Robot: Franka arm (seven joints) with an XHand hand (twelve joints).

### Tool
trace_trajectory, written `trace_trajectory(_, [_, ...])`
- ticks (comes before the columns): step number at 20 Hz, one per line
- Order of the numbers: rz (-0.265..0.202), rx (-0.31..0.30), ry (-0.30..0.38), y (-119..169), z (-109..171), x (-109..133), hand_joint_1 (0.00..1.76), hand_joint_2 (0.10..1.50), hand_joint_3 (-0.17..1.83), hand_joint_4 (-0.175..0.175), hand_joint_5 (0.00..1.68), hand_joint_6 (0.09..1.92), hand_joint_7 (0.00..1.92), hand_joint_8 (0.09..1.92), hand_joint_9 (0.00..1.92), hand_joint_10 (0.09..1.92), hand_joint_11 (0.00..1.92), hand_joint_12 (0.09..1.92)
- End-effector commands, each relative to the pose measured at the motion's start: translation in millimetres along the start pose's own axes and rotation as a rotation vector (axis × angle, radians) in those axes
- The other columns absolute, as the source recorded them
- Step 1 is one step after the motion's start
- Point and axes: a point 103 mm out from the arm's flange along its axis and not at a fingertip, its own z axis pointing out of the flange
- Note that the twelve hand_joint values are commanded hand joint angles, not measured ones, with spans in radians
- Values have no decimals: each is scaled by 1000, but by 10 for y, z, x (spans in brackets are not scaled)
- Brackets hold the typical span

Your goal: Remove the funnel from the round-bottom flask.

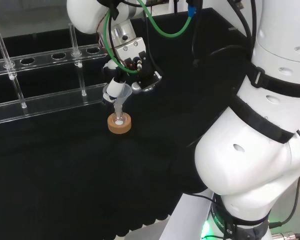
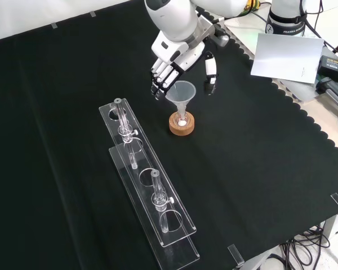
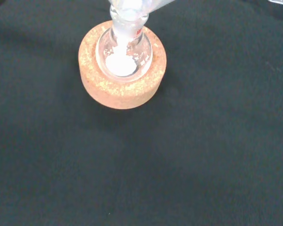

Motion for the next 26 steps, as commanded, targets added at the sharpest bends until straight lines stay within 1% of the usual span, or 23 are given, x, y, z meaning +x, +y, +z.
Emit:
trace_trajectory(1, [5,13,-1,35,39,-29,573,682,248,-25,40,87,0,385,89,857,200,1509])
trace_trajectory(9, [3,51,9,127,134,-48,583,686,247,-25,46,87,0,419,131,857,239,1492])
trace_trajectory(14, [0,60,10,163,176,-33,585,688,248,-25,48,87,0,445,184,844,265,1478])
trace_trajectory(21, [-1,62,7,186,229,-34,558,712,268,-31,89,87,20,635,361,753,354,1434])
trace_trajectory(23, [-1,59,1,196,248,-23,547,727,276,-33,115,87,84,671,442,709,390,1411])
trace_trajectory(26, [-7,46,-20,201,253,1,546,748,293,-38,175,87,209,687,617,618,459,1364])
